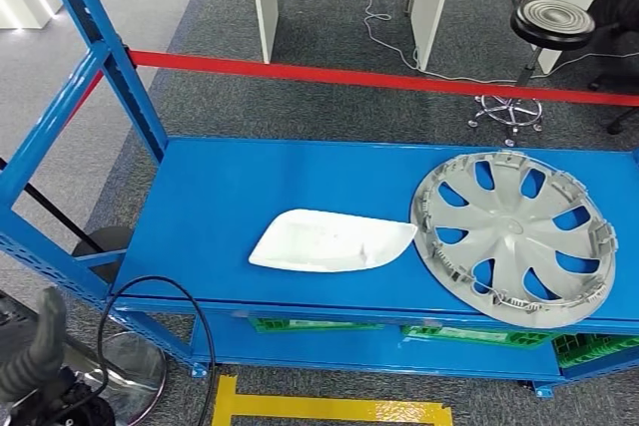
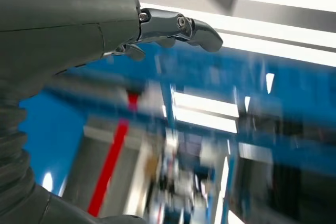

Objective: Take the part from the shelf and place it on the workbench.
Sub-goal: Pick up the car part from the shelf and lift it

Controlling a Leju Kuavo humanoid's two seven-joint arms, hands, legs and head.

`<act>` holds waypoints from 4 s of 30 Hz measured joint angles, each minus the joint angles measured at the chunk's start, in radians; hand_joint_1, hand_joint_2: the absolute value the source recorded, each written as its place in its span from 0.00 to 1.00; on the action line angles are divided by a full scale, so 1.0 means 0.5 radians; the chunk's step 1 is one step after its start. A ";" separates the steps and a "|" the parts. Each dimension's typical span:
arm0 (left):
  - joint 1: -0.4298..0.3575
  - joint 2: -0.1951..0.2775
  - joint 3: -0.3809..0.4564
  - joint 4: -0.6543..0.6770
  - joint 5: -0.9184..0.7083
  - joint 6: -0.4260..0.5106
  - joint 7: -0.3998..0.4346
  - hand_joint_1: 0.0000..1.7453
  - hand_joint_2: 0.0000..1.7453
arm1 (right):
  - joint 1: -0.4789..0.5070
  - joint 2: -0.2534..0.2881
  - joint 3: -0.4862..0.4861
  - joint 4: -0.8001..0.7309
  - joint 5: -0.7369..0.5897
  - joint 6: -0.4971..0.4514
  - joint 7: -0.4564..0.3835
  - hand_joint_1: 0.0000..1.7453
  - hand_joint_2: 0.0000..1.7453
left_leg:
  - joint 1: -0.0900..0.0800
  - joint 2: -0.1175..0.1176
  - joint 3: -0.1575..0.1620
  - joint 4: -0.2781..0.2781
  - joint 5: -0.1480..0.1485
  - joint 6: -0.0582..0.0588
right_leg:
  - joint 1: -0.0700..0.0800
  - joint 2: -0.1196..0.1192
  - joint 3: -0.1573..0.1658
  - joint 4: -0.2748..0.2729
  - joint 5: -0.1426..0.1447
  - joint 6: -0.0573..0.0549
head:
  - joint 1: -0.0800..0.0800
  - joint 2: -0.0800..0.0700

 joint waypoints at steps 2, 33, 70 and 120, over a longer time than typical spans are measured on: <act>-0.068 0.051 -0.103 0.031 -0.043 -0.072 0.020 0.00 1.00 | -0.004 0.000 0.016 0.000 0.007 0.018 0.001 0.00 0.00 | 0.000 0.000 0.000 0.000 0.000 0.000 | 0.000 0.000 0.000 0.000 0.000 0.000 | 0.000 0.000; -1.046 0.414 -0.624 0.677 -0.750 -0.075 0.566 0.00 1.00 | -0.042 0.000 0.084 0.000 0.048 0.006 -0.055 0.00 0.00 | 0.000 0.001 0.000 0.001 0.001 0.000 | 0.000 0.002 0.000 0.001 0.002 0.001 | 0.000 0.000; -1.370 0.430 -1.104 1.408 -1.170 -0.255 0.753 0.00 0.00 | -0.092 -0.031 0.151 0.000 0.104 0.094 0.027 0.00 0.00 | -0.001 0.002 -0.001 0.000 0.001 0.001 | 0.000 0.003 -0.001 0.001 0.002 0.001 | 0.000 0.000; -0.753 0.361 -0.853 0.966 -0.972 0.294 0.223 0.00 0.00 | -0.062 -0.031 0.141 0.000 0.046 0.090 0.040 0.00 0.00 | -0.001 0.002 -0.001 0.000 0.001 0.001 | -0.001 0.002 0.000 0.001 0.001 0.001 | 0.000 0.000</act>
